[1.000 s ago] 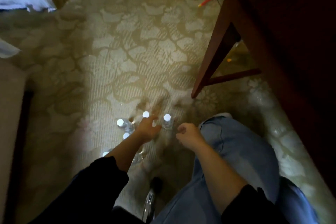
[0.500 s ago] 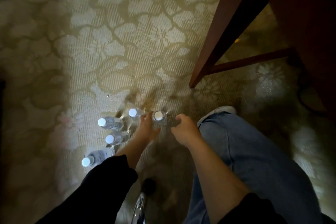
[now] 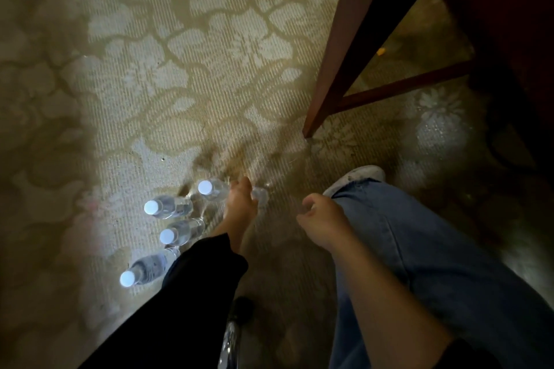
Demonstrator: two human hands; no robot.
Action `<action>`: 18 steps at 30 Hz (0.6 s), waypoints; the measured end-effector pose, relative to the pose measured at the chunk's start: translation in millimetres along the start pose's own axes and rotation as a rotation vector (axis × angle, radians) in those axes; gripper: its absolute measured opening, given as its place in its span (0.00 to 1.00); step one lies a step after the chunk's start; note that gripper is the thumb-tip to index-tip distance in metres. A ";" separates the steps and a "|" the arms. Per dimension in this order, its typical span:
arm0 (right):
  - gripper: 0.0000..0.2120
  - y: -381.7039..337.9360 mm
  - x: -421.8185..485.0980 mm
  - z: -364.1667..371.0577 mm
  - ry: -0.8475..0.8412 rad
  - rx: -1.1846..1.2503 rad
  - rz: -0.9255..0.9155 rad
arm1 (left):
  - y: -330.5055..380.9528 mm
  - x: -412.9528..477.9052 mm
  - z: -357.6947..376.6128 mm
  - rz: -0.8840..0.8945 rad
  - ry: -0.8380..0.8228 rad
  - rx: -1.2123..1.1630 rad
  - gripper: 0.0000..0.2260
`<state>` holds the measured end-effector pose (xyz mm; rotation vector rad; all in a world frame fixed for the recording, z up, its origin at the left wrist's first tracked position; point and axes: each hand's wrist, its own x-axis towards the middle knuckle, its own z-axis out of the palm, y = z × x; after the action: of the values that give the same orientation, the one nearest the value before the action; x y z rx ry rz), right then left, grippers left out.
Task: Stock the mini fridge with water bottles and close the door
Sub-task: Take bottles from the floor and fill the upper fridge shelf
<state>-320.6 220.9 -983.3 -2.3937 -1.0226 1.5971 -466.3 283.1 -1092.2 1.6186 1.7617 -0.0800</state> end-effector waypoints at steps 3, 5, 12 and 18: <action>0.18 -2.7 -8.6 -2.4 0.007 0.039 -0.042 | -2.8 -13.4 -9.3 0.029 -0.016 -0.006 0.10; 0.18 -5.8 -18.9 -3.9 0.006 0.047 -0.067 | -6.1 -26.6 -18.2 0.033 -0.038 -0.015 0.10; 0.18 -12.4 -82.8 -3.7 -0.055 0.076 -0.169 | -12.3 -92.6 -54.6 0.102 -0.026 -0.011 0.09; 0.17 -4.5 -148.5 -4.3 -0.040 0.048 -0.249 | -11.3 -147.6 -121.4 0.271 -0.034 0.040 0.12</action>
<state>-353.3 140.9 -862.3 -2.1139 -1.2189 1.5670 -541.1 217.9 -928.5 1.8593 1.5088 -0.0144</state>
